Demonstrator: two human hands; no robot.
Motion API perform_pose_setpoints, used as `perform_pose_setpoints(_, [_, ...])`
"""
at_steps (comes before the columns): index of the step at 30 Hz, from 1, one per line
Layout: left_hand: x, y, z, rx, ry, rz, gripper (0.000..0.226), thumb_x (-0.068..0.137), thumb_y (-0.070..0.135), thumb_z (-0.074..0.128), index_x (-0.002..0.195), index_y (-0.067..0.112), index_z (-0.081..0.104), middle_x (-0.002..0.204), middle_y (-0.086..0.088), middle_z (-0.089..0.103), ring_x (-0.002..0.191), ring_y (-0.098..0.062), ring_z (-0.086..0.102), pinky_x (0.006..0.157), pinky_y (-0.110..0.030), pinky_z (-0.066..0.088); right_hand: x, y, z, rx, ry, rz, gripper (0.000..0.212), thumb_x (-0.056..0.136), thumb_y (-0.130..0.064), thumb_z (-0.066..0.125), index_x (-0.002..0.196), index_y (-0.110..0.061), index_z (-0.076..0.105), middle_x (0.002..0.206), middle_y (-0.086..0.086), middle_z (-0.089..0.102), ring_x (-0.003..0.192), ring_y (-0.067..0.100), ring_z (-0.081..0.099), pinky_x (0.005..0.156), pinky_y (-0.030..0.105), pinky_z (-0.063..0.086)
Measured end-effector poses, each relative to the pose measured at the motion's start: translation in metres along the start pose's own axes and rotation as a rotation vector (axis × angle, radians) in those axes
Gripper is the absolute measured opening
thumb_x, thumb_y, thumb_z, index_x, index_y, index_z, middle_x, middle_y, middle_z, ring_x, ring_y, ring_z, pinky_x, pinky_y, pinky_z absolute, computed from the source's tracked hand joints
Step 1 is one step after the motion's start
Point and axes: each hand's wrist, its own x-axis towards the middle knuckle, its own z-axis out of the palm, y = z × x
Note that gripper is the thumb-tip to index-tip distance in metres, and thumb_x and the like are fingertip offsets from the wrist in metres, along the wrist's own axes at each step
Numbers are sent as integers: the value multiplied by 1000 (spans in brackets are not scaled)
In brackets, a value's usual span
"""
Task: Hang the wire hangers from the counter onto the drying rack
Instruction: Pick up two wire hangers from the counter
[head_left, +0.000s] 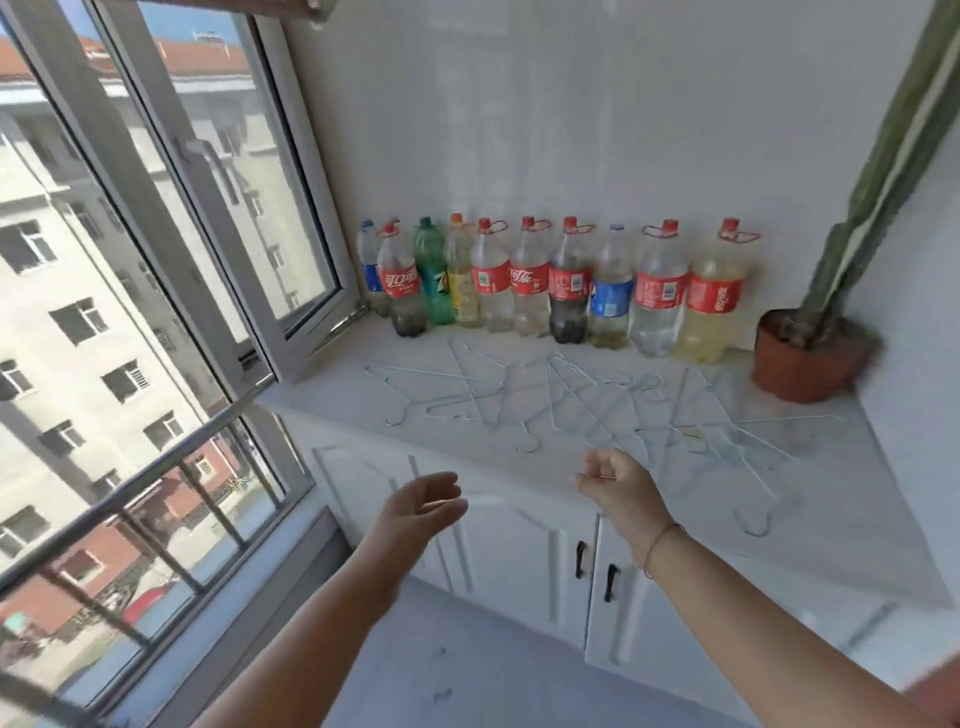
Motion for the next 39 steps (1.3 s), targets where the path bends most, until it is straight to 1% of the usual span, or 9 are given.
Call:
perform_pose_setpoints(5, [79,6,30,23,-85,-1,33,84,15,67,116,20,60,111,2,67,97,-7,62,83,-22,43,55,24,-30,29,104,75,21,81,-3,62,102,-5,58,93,5,55,85,15,51,74,22,41])
perform_pose_setpoints(9, [143,15,57,35,-187,-24,44,71,31,71,114,24,62,109,5,68,104,-10,61,95,-32,44,103,42,-57,24,225,143,19,79,-5,64,96,-10,59,90,6,60,76,14,54,61,20,42])
perform_pose_setpoints(13, [209,19,94,32,-306,-30,27,85,20,67,110,26,62,110,4,68,105,-12,61,92,-29,43,140,65,-94,-3,351,219,15,79,-4,63,93,-8,63,89,7,63,80,16,56,64,20,42])
perform_pose_setpoints(16, [254,23,130,55,-400,-43,28,85,21,66,112,25,61,112,4,67,100,-11,60,85,-25,42,157,87,-128,-44,434,282,15,78,-4,61,92,-6,68,85,4,65,78,16,57,63,21,42])
perform_pose_setpoints(19, [283,25,168,76,-476,-59,27,86,19,65,112,23,61,112,2,67,106,-14,60,86,-24,44,159,109,-167,-121,492,356,14,78,-1,62,87,-9,68,85,6,66,82,17,58,73,22,43])
perform_pose_setpoints(23, [305,22,216,88,-566,-95,26,86,19,65,112,22,62,111,1,67,106,-13,60,93,-28,43,154,135,-216,-301,433,400,14,75,-3,68,74,-17,67,75,0,65,73,13,56,61,7,40])
perform_pose_setpoints(31, [312,-3,287,71,-589,-216,19,86,18,66,103,25,64,107,-2,67,97,-15,58,83,-28,42,165,179,-272,-707,182,459,23,68,-30,76,89,-32,69,92,1,58,89,17,54,80,28,42])
perform_pose_setpoints(36, [311,-16,314,84,-568,-278,22,86,18,65,107,23,63,112,-1,67,105,-15,59,91,-30,44,175,186,-276,-742,158,460,22,66,-36,74,66,-42,53,89,-10,53,94,12,49,85,31,34])
perform_pose_setpoints(39, [308,-19,325,87,-557,-299,23,87,18,64,110,22,63,114,0,67,109,-16,59,98,-34,43,179,188,-278,-807,124,448,19,68,-38,72,67,-38,54,90,-11,51,93,10,42,79,30,22])
